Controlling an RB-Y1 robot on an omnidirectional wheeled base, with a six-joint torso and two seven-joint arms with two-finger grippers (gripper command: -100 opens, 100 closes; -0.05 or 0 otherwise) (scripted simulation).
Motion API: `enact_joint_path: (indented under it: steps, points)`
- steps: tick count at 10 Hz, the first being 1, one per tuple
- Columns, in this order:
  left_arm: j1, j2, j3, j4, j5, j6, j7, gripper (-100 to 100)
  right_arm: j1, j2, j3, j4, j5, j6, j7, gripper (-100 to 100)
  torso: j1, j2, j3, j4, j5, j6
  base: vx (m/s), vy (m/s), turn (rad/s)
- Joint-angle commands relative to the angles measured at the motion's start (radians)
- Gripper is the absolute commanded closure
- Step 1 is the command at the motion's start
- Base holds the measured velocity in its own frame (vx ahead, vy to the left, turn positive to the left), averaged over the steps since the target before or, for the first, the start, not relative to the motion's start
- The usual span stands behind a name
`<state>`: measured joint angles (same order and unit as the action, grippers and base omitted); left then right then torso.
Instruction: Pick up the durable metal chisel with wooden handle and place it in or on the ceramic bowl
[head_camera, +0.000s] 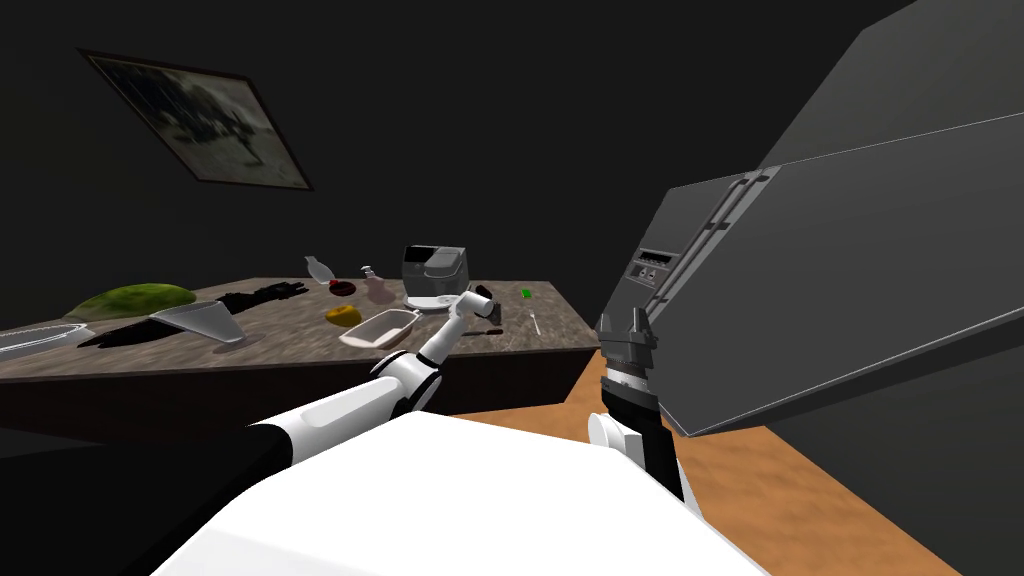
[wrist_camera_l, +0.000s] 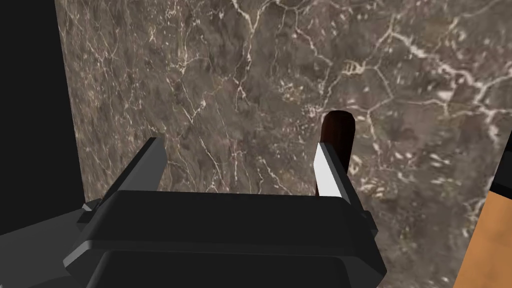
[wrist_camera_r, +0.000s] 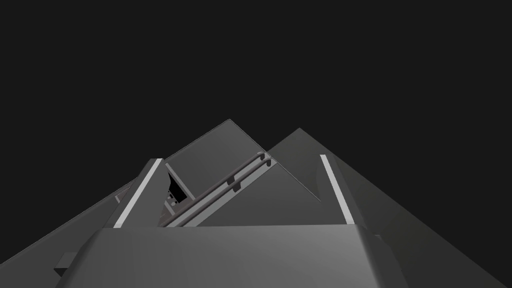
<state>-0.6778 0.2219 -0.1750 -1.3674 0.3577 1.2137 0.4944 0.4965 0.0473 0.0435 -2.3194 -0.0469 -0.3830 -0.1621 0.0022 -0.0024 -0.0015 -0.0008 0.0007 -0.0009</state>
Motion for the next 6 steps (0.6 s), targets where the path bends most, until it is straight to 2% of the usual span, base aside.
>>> enact_joint_path:
  steps: [1, 2, 3, 4, 5, 6]
  points:
    - [-0.005, 0.002, 0.001, 0.009, 0.004, 0.029, -0.001, -100, 0.000, 0.000, 0.000, 0.000, 0.000, 0.000, 0.000, 0, 0.000, 0.000, 0.000, 0.000, 0.000, 0.000, 0.013, 0.011, 0.000]
    - [-0.025, 0.008, -0.002, 0.048, 0.017, 0.067, 0.001, -100, 0.000, 0.000, 0.000, 0.000, 0.000, 0.000, 0.000, 0, -0.001, 0.001, 0.001, 0.000, 0.000, 0.000, 0.026, 0.015, 0.013]
    - [-0.025, 0.008, -0.002, 0.048, 0.017, 0.089, 0.001, -100, 0.000, 0.000, 0.000, 0.000, 0.000, 0.000, 0.000, 0, -0.001, 0.001, 0.000, 0.000, 0.000, 0.000, 0.030, 0.018, 0.007]
    - [-0.043, 0.014, -0.005, 0.086, 0.031, 0.118, 0.002, -100, 0.000, 0.000, 0.000, 0.000, 0.000, 0.000, 0.000, 0, -0.001, 0.001, 0.000, 0.000, 0.000, 0.000, 0.044, 0.030, 0.014]
    - [-0.043, 0.014, -0.005, 0.086, 0.031, 0.144, 0.002, -100, 0.000, 0.000, 0.000, 0.000, 0.000, 0.000, 0.000, 0, 0.000, 0.000, 0.000, 0.000, 0.000, 0.000, 0.034, 0.031, 0.006]
    - [-0.058, 0.020, -0.008, 0.121, 0.044, 0.170, 0.002, -100, 0.000, 0.000, 0.000, 0.000, 0.000, 0.000, 0.000, 0, 0.000, 0.000, 0.000, 0.000, 0.000, 0.000, 0.031, 0.039, 0.013]
